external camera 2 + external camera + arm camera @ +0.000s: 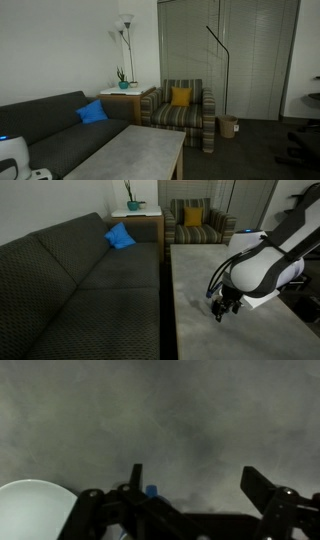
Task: Put the cup on the plate
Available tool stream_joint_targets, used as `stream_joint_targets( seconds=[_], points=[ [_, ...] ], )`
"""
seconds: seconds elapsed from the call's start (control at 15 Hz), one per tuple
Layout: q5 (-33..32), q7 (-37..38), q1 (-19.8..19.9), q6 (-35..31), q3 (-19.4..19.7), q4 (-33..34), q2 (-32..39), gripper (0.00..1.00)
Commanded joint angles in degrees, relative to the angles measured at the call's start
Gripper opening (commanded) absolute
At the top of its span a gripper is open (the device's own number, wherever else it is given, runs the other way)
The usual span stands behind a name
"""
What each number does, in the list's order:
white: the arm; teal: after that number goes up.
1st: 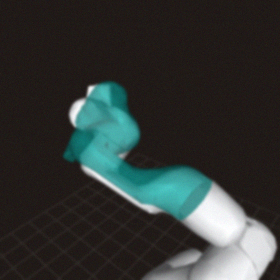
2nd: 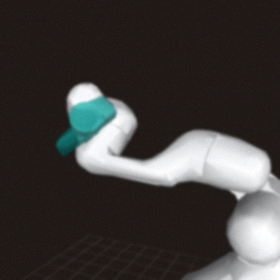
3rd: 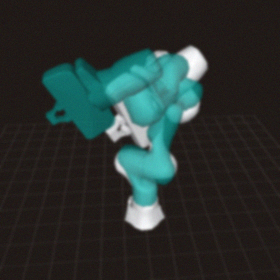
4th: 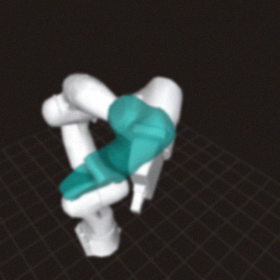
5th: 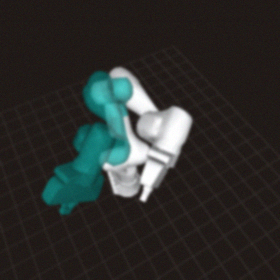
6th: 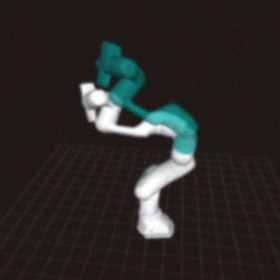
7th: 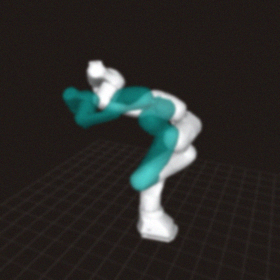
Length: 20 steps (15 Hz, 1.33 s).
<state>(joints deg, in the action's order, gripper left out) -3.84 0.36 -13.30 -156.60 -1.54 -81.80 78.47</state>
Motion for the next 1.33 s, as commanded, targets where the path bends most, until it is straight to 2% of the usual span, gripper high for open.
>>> stream_joint_targets(
  seconds=[0.0,0.4,0.47,0.8,1.0,1.27],
  points=[
    [-0.93,0.86,-0.93,0.51,1.42,5.64,4.11,1.00],
    [-0.79,0.56,-0.06,0.81,2.31,12.07,7.50,1.00],
    [-0.89,-1.02,1.84,1.45,2.25,11.02,5.49,1.00],
    [-0.74,-0.41,3.50,1.68,3.38,13.09,5.63,1.00],
    [-0.75,-1.37,4.63,1.89,2.54,13.31,5.63,1.00],
    [-0.23,-3.34,5.82,5.30,0.33,13.85,5.63,1.00]
  ],
)
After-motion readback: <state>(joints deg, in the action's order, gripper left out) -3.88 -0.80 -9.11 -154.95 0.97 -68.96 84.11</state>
